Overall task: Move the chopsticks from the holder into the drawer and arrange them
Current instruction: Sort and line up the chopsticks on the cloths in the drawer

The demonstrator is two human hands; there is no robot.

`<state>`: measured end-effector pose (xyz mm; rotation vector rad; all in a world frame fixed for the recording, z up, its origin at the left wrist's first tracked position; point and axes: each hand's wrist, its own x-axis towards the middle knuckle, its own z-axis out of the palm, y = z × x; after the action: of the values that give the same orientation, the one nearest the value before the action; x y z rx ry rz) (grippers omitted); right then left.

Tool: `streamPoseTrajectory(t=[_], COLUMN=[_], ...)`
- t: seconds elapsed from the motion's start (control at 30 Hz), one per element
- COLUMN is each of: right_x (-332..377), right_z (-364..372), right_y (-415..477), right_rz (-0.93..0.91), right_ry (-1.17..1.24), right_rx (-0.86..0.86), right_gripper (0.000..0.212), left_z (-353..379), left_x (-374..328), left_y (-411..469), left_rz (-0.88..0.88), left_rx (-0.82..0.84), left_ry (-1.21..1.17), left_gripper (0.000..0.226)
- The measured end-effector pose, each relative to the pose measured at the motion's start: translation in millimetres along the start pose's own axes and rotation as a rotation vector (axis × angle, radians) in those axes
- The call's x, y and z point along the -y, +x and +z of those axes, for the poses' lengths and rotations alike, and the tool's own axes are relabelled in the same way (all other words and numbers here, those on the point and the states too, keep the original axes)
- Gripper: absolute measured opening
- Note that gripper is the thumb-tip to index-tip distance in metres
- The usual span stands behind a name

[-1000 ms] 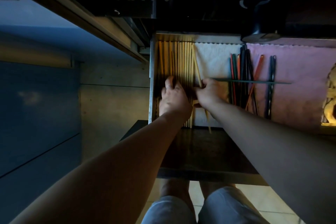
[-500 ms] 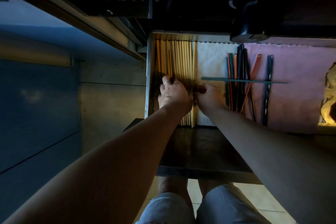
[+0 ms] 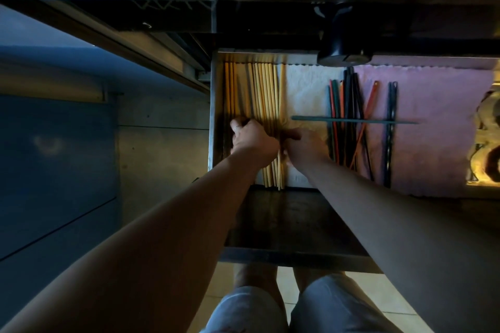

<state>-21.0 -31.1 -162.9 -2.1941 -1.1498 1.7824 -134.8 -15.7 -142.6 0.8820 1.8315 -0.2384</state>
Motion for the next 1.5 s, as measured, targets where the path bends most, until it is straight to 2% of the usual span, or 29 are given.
streamPoseTrajectory(t=[0.2,0.33,0.47,0.53,0.6,0.7,0.8,0.87,0.93,1.0,1.07,1.17,1.3,1.5], right_x=[0,0,7,8,3,-22,-22,-17,-15,-13,-9,1,8,9], right_z=[5,7,1,-6,-13,-20,-28,-29,-29,-27,-25,-19,-12,-12], right_y=[6,13,19,22,25,35,26,20,15,13,12,12,15,15], right_rz=[-0.008,-0.063,-0.023,0.075,0.173,0.204,0.196,0.198,0.168,0.117,0.082,0.112,0.148,0.132], right_ry=[0.021,-0.173,-0.178,-0.060,0.066,0.110,0.089,0.098,0.078,0.059,0.043,0.031,0.054,-0.058], right_rx=[0.020,-0.117,-0.126,-0.148,-0.206,-0.196,-0.159,-0.149,-0.137,-0.135,-0.122,-0.087,-0.095,-0.102], right_gripper=[0.023,0.027,0.020,0.018,0.019,0.020,0.023,0.016,0.011,0.018,0.022,0.027,0.027,0.031], left_z=[-8,-13,-11,-6,2,17,23,24,23,16,10,11,17,7], left_x=[5,10,7,2,-8,-23,-33,-33,-27,-20,-11,7,31,43], left_y=[-3,-7,-9,-7,-6,-3,-2,-3,-4,-7,-10,-10,-2,1], left_rz=[0.082,0.159,0.218,0.260,0.308,0.278,0.260,0.267,0.253,0.247,0.303,0.425,0.553,0.436], left_rx=[0.002,0.015,0.082,0.109,0.126,0.155,0.218,0.253,0.191,0.024,-0.086,-0.044,-0.002,-0.022], left_ry=[-0.076,-0.057,-0.082,-0.078,-0.067,-0.036,0.011,0.075,0.135,0.218,0.358,0.612,0.906,0.842], left_gripper=[0.043,0.034,0.043,0.041,0.025,0.013,0.025,0.026,0.031,0.041,0.056,0.085,0.097,0.098])
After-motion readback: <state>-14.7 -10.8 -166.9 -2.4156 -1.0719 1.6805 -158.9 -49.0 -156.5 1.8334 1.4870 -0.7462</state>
